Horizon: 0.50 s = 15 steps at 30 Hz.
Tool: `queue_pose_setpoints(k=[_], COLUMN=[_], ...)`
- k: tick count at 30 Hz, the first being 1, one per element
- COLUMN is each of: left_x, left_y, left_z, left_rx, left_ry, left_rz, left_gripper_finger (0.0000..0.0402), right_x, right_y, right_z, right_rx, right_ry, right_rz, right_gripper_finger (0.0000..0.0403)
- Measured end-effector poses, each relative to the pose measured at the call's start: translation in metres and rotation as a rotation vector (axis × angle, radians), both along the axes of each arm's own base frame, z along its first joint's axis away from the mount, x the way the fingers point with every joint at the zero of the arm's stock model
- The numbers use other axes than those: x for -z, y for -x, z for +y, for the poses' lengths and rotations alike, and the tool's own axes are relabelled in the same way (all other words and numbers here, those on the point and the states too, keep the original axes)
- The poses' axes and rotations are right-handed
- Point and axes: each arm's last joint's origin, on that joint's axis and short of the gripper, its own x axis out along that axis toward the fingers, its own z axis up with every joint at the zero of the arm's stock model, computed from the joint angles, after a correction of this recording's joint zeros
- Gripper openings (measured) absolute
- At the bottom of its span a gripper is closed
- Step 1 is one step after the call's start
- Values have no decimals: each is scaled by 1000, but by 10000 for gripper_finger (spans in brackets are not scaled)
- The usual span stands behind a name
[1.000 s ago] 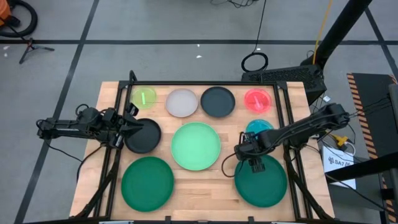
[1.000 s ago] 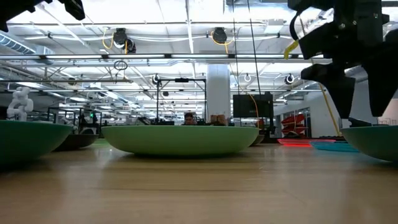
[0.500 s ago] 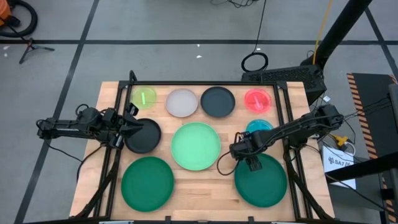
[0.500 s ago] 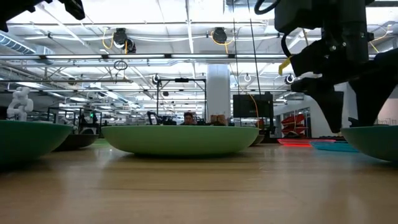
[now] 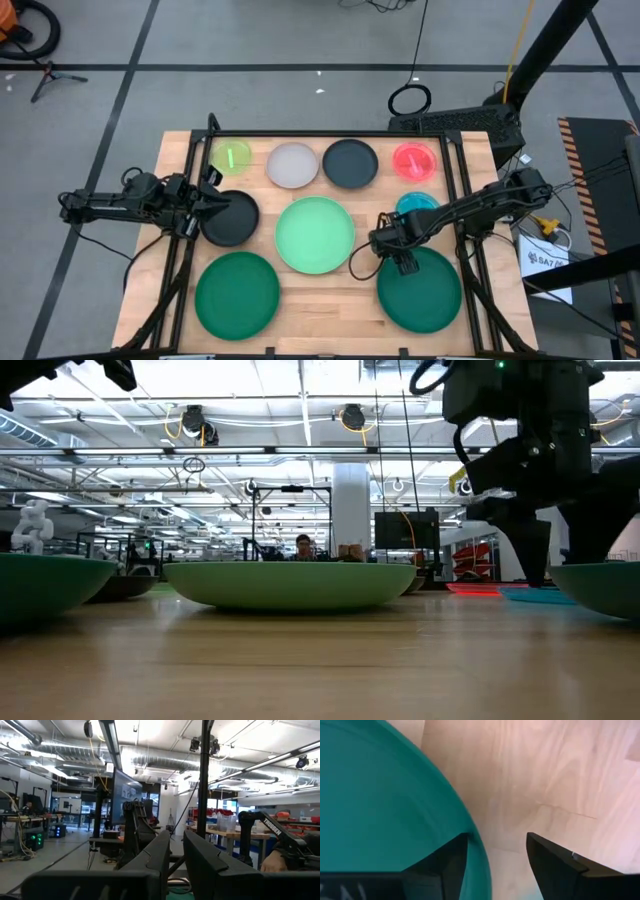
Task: Stack plastic plates
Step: Stack the right dark green plate on top of the green plate
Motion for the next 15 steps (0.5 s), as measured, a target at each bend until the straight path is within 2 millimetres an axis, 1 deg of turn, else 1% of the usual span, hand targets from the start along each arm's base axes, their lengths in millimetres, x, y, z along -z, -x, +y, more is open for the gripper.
queue_pose_setpoints(k=[4, 6, 9, 15], left_x=[0, 0, 0, 0], left_y=[0, 0, 0, 0], left_z=[0, 0, 0, 0], left_rx=[0, 0, 0, 0], left_ry=[0, 0, 1, 1], left_rz=[0, 0, 1, 1], left_gripper_finger=[62, 62, 62, 62], right_x=[4, 4, 4, 4], right_y=[3, 2, 2, 2], right_z=[0, 0, 1, 1], right_rx=[0, 1, -5, -16], right_ry=[-22, -23, -46, -71], right_rz=[7, 5, 9, 14], right_gripper_finger=[195, 187, 164, 101])
